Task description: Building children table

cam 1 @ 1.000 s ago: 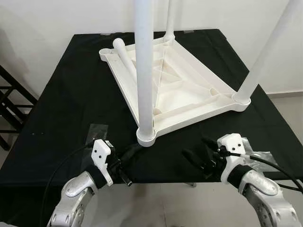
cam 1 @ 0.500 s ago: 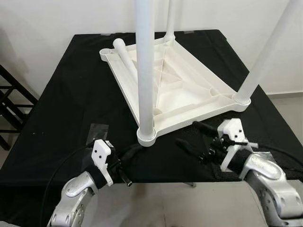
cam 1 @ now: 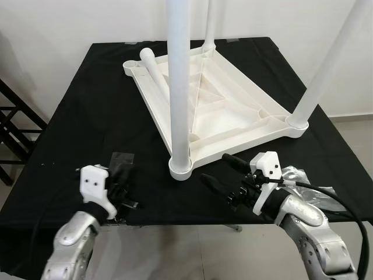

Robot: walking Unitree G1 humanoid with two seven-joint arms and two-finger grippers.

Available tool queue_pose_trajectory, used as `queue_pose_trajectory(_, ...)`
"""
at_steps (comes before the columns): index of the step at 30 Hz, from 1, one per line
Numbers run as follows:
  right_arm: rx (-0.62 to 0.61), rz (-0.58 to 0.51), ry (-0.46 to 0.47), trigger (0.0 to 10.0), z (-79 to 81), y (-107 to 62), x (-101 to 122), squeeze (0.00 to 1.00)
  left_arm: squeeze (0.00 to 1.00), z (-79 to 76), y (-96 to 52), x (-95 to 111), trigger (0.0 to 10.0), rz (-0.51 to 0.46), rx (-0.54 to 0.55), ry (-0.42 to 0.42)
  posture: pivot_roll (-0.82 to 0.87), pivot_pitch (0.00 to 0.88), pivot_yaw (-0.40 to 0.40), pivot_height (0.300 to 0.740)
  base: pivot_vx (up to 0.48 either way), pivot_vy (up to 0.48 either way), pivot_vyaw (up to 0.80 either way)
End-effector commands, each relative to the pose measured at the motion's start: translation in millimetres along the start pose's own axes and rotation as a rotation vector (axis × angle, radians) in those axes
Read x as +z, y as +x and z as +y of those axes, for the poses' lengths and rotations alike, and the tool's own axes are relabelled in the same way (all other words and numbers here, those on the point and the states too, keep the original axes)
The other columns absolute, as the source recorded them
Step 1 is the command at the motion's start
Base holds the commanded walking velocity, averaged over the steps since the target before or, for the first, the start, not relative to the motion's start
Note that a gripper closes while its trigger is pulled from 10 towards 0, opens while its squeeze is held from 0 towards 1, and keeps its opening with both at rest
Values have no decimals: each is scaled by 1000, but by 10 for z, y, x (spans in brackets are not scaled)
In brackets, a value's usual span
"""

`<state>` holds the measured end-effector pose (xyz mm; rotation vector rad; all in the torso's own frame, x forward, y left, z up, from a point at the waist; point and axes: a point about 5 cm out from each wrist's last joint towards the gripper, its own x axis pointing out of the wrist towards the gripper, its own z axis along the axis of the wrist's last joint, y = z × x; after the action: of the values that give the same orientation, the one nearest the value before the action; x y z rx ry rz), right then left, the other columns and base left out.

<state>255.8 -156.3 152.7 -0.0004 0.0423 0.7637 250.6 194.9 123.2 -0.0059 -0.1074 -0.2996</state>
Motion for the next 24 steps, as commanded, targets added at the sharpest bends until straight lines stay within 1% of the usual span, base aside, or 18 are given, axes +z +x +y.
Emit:
queue_pose_trajectory(1,21,-6,3,10000,62,30,-12,0,0,89,-68,-35,10000,52,74,0,35,124,15,740,0,0,0)
queue_pose_trajectory(2,21,-6,3,10000,62,30,-12,0,0,89,-68,-35,10000,52,74,0,35,124,15,740,0,0,0)
queue_pose_trajectory(4,16,-9,7,10000,62,45,-11,0,0,101,-84,-46,10000,83,119,-23,35,124,14,740,0,0,0)
queue_pose_trajectory(6,10,-11,10,10000,70,56,-13,0,0,12,-107,-77,10000,93,97,-92,33,122,14,740,0,0,0)
queue_pose_trajectory(7,10,-12,12,10000,78,61,-17,0,0,-68,-120,-89,10000,91,57,-126,29,121,16,740,0,0,0)
queue_pose_trajectory(8,10,-12,12,10000,78,61,-17,0,0,-68,-120,-89,10000,91,57,-126,29,121,16,740,0,0,0)
queue_pose_trajectory(9,9,-12,12,10000,84,63,-19,0,0,-120,-129,-93,10000,87,30,-146,29,121,16,740,0,0,0)
queue_pose_trajectory(10,9,-12,12,10000,84,63,-19,0,0,-120,-129,-93,10000,87,30,-146,29,121,16,740,0,0,0)
queue_pose_trajectory(11,14,-13,16,10000,110,77,-29,0,0,-235,-113,-101,10000,94,-6,-187,25,116,17,740,262,-401,0)
queue_pose_trajectory(14,18,-12,18,10000,122,86,-35,0,0,-277,-93,-97,10000,94,-19,-199,25,116,20,740,252,-406,0)
queue_pose_trajectory(17,23,-14,21,10000,139,121,-47,0,0,-354,-40,-84,10000,96,-51,-228,23,113,20,740,0,-440,0)
queue_pose_trajectory(24,5,-18,32,10000,139,187,-81,0,0,-405,-6,-93,10000,124,-84,-226,20,107,22,740,0,-459,0)
